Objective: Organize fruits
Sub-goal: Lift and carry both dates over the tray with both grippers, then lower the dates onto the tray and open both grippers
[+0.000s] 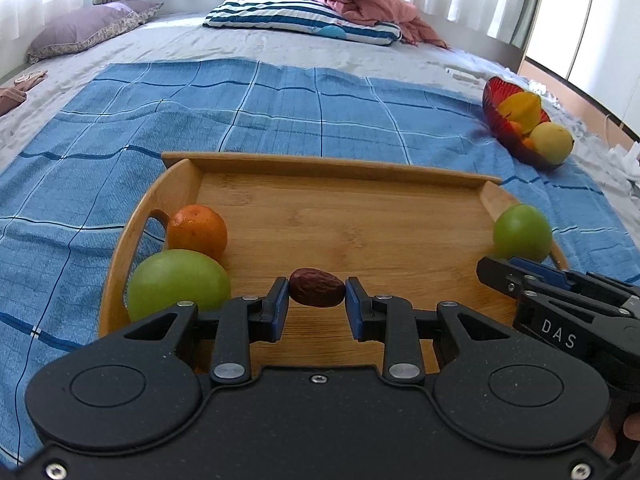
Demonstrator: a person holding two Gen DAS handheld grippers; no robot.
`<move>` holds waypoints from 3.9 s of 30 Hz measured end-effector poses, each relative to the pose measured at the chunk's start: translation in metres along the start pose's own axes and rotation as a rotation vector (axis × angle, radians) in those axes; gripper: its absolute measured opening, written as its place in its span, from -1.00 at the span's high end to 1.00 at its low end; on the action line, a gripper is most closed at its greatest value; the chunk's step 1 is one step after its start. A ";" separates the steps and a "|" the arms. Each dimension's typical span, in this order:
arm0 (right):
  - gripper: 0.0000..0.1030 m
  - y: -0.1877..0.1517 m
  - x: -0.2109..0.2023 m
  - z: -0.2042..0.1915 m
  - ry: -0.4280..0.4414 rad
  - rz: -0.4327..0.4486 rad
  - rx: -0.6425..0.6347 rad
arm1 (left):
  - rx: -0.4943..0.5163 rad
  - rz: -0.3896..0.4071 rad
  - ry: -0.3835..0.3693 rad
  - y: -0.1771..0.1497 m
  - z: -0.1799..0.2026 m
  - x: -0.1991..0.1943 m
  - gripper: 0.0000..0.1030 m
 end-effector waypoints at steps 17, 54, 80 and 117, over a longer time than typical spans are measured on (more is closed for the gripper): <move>0.38 -0.008 0.012 -0.005 -0.016 -0.033 -0.043 | 0.055 -0.006 0.000 -0.004 0.010 0.009 0.44; 0.26 -0.017 0.015 -0.014 -0.012 -0.040 -0.130 | 0.100 0.001 0.018 -0.013 0.017 0.016 0.43; 0.04 -0.017 0.014 -0.016 -0.017 -0.039 -0.144 | 0.129 0.022 0.036 -0.015 0.020 0.016 0.42; -0.17 -0.007 -0.007 -0.011 -0.015 0.005 -0.118 | 0.129 0.062 0.037 -0.009 0.021 -0.004 -0.05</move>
Point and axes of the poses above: each gripper's, at about its wrist camera, not at the fingertips, and x roughly the way its jaws point, z to its right, y to its top, the point moved 7 cm from there along x, roughly the way its jaws point, and after that the axes turned 5 degrees about z, right-handed, at the moved point
